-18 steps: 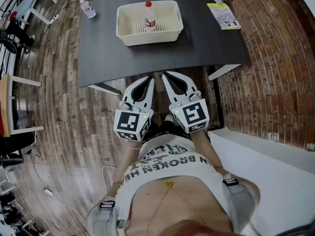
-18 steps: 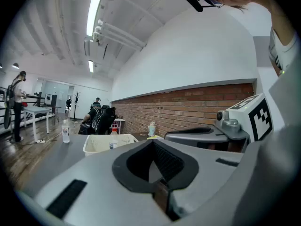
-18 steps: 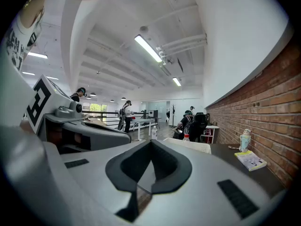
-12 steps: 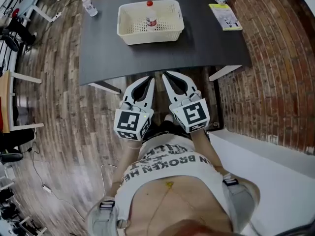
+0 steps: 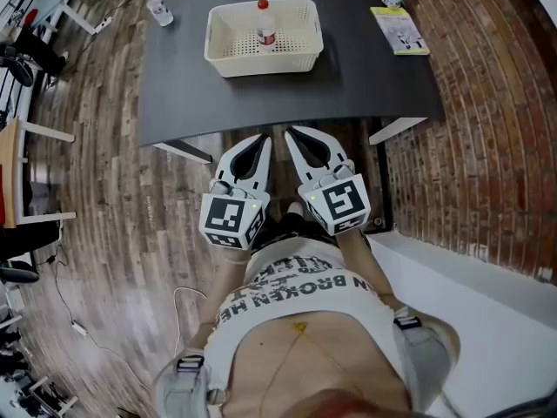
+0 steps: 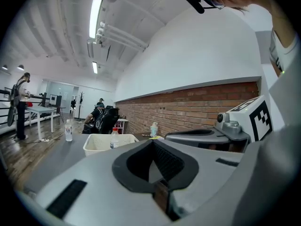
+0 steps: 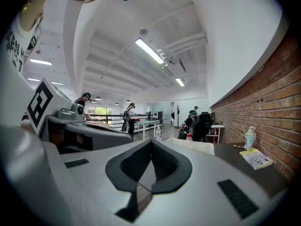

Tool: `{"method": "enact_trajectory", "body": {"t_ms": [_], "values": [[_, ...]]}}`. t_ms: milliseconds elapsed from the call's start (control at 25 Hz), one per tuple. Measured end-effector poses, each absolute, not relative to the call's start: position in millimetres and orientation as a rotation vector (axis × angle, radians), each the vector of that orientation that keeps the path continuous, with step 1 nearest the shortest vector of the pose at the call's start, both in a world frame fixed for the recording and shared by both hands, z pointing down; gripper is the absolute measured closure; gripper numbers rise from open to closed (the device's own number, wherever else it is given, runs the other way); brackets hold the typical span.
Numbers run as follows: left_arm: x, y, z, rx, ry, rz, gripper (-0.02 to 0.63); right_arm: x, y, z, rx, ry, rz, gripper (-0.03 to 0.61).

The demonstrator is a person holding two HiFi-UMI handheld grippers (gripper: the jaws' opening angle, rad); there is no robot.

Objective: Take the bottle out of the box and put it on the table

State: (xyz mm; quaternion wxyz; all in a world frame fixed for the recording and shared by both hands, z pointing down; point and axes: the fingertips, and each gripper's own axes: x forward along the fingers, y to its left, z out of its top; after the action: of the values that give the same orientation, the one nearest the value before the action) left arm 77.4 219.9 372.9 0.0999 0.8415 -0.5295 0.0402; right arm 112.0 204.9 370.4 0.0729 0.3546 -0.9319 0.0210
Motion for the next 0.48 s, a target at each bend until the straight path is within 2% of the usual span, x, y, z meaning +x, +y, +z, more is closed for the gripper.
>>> {"method": "enact_trajectory", "body": {"t_ms": [480], "values": [[96.6, 224.0, 378.1, 2.460, -1.592, 0.113, 0.606, 131.5, 208.8, 373.9, 1.012, -2.840, 0.052, 0.571]]}}
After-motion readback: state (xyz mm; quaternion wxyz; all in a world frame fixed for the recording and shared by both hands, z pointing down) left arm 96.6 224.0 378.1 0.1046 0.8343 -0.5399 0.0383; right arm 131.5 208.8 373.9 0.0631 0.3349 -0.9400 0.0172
